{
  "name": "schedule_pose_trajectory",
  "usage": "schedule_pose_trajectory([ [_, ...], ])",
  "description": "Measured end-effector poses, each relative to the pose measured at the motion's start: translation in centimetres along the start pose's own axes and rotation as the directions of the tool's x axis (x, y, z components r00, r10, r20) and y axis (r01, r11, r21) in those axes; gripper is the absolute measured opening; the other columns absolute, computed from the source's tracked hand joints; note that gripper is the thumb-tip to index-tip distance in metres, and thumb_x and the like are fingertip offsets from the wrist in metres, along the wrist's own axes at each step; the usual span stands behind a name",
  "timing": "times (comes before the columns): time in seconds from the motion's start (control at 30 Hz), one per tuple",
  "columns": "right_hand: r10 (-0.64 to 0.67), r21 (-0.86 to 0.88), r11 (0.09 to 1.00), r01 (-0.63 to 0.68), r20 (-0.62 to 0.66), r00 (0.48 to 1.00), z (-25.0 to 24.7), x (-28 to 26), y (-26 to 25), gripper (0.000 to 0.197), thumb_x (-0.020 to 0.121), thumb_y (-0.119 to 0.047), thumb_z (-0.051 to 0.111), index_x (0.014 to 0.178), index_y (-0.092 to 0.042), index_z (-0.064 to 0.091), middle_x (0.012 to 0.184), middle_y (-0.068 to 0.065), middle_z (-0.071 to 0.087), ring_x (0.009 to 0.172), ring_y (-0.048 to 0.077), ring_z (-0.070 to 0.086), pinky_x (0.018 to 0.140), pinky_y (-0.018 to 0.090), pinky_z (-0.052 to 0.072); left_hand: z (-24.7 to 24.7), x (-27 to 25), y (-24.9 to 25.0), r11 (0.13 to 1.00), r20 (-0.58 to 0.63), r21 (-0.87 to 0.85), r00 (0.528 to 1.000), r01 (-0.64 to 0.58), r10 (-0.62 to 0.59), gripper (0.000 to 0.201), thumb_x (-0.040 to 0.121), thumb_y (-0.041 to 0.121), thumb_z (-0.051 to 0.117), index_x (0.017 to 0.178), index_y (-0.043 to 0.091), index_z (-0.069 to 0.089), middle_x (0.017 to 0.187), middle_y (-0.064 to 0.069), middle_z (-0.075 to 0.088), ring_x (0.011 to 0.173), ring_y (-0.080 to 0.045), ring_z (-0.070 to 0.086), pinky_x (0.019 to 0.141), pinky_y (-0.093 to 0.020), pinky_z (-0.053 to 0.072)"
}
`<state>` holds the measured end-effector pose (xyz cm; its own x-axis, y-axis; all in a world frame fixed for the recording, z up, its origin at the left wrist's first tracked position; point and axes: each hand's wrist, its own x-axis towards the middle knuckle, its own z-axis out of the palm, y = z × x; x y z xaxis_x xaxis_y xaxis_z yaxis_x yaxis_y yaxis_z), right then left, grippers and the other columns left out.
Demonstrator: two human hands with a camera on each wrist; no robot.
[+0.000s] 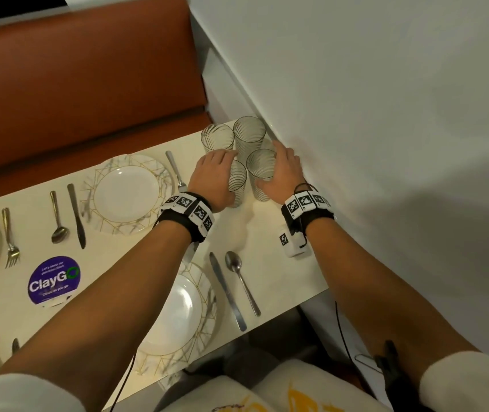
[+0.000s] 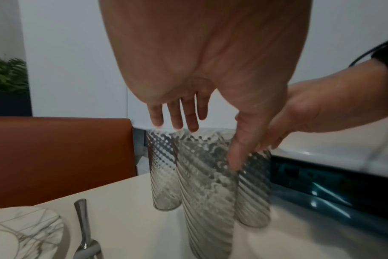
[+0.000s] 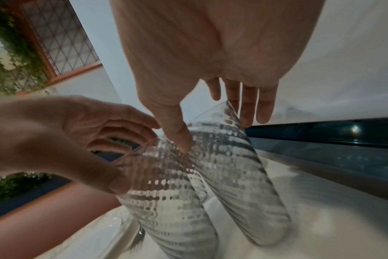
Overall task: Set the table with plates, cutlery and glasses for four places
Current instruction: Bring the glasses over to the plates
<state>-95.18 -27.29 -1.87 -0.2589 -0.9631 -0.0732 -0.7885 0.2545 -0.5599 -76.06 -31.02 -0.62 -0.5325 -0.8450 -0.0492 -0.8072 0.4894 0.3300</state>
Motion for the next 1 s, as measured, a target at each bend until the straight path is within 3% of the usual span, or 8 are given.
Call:
schedule_pose_trajectory([
  [0.13,0.025,-0.026,0.999,-0.025,0.003,1.0,0.4,-1.2,-1.6,0.109,0.063,-0.058,0.076,0.152,-0.019,0.027,0.136,0.014,0.04,0.126,0.034,0.039,0.101,0.049,0.043,-1.6,-2.8,-0.6,0.98,-0.019,-0.141,0.99,0.138,-0.142,0.098,0.071,0.034,0.087,0.153,0.011,0.038,0.145,-0.014,0.039,0.131,-0.034,0.046,0.107,-0.046,0.048],
  [0.2,0.015,-0.053,0.998,-0.015,0.008,1.0,1.0,-1.8,-3.1,0.106,0.058,-0.06,0.075,0.147,-0.021,0.033,0.137,0.014,0.037,0.129,0.035,0.035,0.102,0.052,0.043,-2.5,-4.6,-1.6,0.951,-0.052,-0.222,0.971,0.217,-0.233,0.095,0.072,0.039,0.087,0.15,0.012,0.04,0.143,-0.012,0.034,0.129,-0.033,0.049,0.106,-0.046,0.051],
  [0.37,-0.073,0.043,0.997,0.071,0.032,0.997,4.2,-3.9,-9.0,0.097,0.056,-0.046,0.084,0.14,-0.016,0.043,0.139,0.015,0.034,0.133,0.036,0.03,0.111,0.043,0.032,-5.0,-10.5,-5.9,0.841,-0.13,-0.379,0.878,0.385,-0.461,0.086,0.072,0.038,0.089,0.142,0.014,0.044,0.142,-0.009,0.029,0.114,-0.033,0.06,0.098,-0.04,0.055],
  [0.47,-0.14,0.119,0.984,0.132,0.06,0.988,7.1,-5.6,-13.3,0.098,0.056,-0.047,0.082,0.138,-0.013,0.042,0.136,0.01,0.041,0.129,0.031,0.036,0.109,0.042,0.036,-6.2,-14.9,-9.7,0.79,-0.162,-0.41,0.816,0.456,-0.555,0.084,0.072,0.038,0.089,0.141,0.016,0.045,0.144,-0.009,0.028,0.108,-0.033,0.062,0.095,-0.04,0.056],
  [0.57,-0.212,0.2,0.961,0.193,0.078,0.974,10.2,-7.7,-18.2,0.096,0.061,-0.041,0.084,0.14,-0.012,0.038,0.134,0.007,0.047,0.123,0.028,0.042,0.103,0.041,0.042,-7.2,-19.4,-13.9,0.756,-0.195,-0.418,0.763,0.504,-0.616,0.086,0.07,0.043,0.088,0.14,0.019,0.045,0.143,-0.01,0.029,0.113,-0.033,0.059,0.098,-0.042,0.055],
  [0.67,-0.288,0.256,0.932,0.258,0.086,0.954,13.7,-10.3,-23.4,0.098,0.066,-0.037,0.086,0.145,-0.012,0.035,0.134,0.009,0.05,0.123,0.027,0.044,0.104,0.04,0.039,-8.4,-24.3,-18.2,0.722,-0.242,-0.459,0.708,0.518,-0.663,0.086,0.071,0.042,0.089,0.14,0.017,0.046,0.143,-0.012,0.029,0.123,-0.032,0.053,0.107,-0.044,0.051],
  [0.83,-0.373,0.31,0.903,0.296,0.227,0.9,19.6,-15.5,-32.0,0.091,0.074,-0.038,0.08,0.15,-0.02,0.035,0.134,0.01,0.046,0.124,0.027,0.042,0.103,0.044,0.043,-10.3,-33.0,-26.2,0.654,-0.242,-0.524,0.64,0.546,-0.729,0.094,0.071,0.057,0.089,0.144,0.017,0.046,0.147,-0.014,0.03,0.134,-0.033,0.047,0.112,-0.044,0.047],
  [1.0,-0.404,0.354,0.89,0.288,0.317,0.858,26.0,-20.7,-38.9,0.092,0.064,-0.044,0.079,0.144,-0.021,0.04,0.136,0.006,0.045,0.124,0.021,0.047,0.105,0.045,0.046,-11.2,-41.0,-34.5,0.58,-0.248,-0.568,0.55,0.584,-0.797,0.098,0.075,0.059,0.085,0.152,0.014,0.043,0.15,-0.014,0.031,0.137,-0.031,0.045,0.114,-0.043,0.045],
])
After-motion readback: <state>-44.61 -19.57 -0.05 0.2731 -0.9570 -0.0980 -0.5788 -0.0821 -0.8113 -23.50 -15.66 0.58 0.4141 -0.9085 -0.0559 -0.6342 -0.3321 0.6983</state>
